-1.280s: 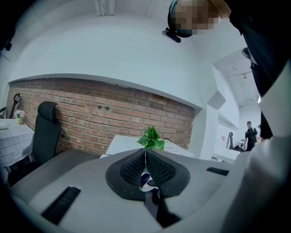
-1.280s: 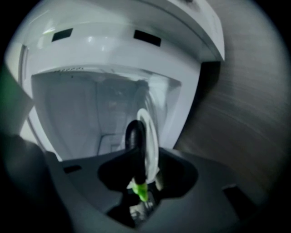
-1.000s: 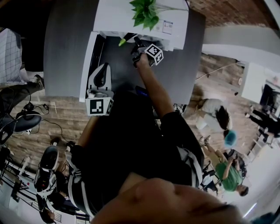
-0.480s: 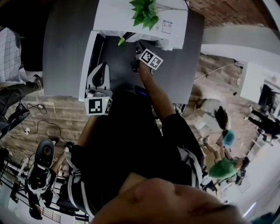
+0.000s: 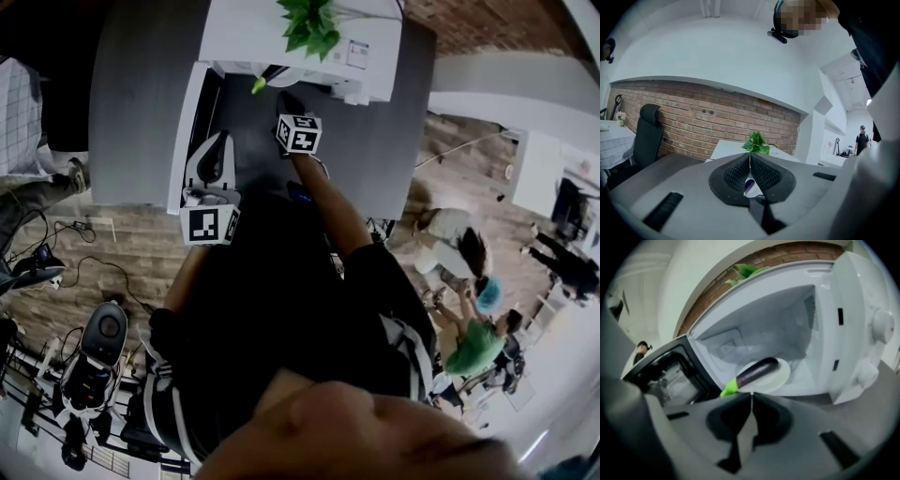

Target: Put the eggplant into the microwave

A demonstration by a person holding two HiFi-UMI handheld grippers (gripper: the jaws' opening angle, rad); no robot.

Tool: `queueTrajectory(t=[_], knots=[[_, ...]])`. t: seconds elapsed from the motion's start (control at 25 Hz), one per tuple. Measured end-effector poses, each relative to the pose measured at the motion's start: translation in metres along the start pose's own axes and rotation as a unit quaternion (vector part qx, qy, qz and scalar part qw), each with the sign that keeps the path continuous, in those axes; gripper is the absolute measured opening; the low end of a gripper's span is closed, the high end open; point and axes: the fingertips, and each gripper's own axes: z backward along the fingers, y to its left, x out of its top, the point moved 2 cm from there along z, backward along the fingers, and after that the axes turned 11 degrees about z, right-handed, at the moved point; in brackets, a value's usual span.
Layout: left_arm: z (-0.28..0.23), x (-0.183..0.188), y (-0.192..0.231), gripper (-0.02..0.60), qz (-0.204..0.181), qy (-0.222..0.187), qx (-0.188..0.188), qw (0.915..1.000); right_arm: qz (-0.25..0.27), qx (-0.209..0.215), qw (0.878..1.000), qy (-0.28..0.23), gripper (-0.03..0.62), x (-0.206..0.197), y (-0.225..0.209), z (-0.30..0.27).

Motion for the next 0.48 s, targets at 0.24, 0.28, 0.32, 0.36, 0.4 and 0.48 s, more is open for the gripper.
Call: queueTrajectory(t=[0.24, 0.28, 0.32, 0.36, 0.4, 0.48], knots=[[0.005, 0.0, 0.004, 0.037, 0.001, 0.0, 0.002, 1.0, -0.004, -0.006, 1.0, 0.012, 0.04, -0.004, 0.004, -0.01], [0.005, 0.0, 0.005, 0.037, 0.001, 0.001, 0.002, 1.0, -0.003, -0.007, 1.0, 0.013, 0.04, -0.004, 0.004, -0.012], [0.005, 0.0, 0.006, 0.037, 0.001, 0.001, 0.002, 1.0, -0.003, -0.008, 1.0, 0.013, 0.039, -0.003, 0.004, -0.015], [0.005, 0.0, 0.007, 0.037, 0.001, 0.001, 0.002, 1.0, -0.003, -0.008, 1.0, 0.014, 0.04, -0.002, 0.004, -0.018], [0.005, 0.0, 0.008, 0.037, 0.001, 0.001, 0.003, 1.0, -0.004, -0.009, 1.0, 0.015, 0.04, -0.001, 0.003, -0.021], [0.006, 0.0, 0.009, 0.037, 0.002, 0.003, 0.003, 1.0, -0.006, -0.012, 1.0, 0.019, 0.04, -0.001, 0.002, -0.025]])
